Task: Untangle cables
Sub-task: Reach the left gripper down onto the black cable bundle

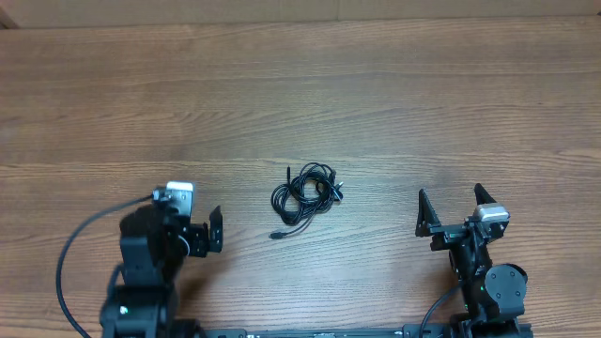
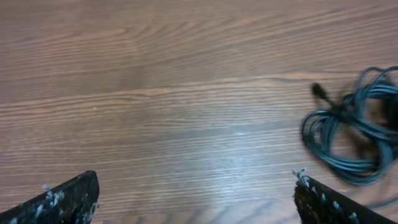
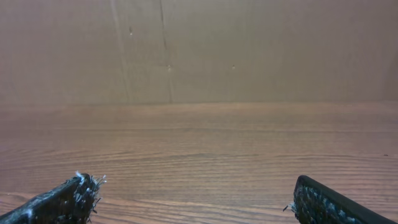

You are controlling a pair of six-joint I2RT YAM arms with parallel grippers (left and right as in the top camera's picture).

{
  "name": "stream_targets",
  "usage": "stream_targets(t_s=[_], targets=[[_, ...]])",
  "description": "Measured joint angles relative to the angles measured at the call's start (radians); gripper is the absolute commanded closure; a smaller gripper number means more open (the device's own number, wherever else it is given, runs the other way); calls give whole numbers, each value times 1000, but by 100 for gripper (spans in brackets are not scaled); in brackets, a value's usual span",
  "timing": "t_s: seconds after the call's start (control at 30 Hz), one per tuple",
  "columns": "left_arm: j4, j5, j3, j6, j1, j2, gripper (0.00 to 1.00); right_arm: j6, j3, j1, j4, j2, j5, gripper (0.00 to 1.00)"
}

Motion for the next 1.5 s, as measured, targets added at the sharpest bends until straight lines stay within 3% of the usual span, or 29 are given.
stream_targets(t_s=[0.47, 0.7, 0.93, 1.2, 1.5], targets=[[-437, 239, 496, 29, -6, 388, 1, 0, 0, 0, 0, 0, 0, 0], [-602, 267, 735, 96, -109, 578, 0, 0, 0, 0, 0, 0, 0, 0], [-663, 242, 864, 138, -256, 742, 1, 0, 0, 0, 0, 0, 0, 0], [-668, 218, 875, 144, -375, 935, 0, 0, 0, 0, 0, 0, 0, 0], [-584, 196, 875, 144, -438, 1053, 1, 0, 0, 0, 0, 0, 0, 0]])
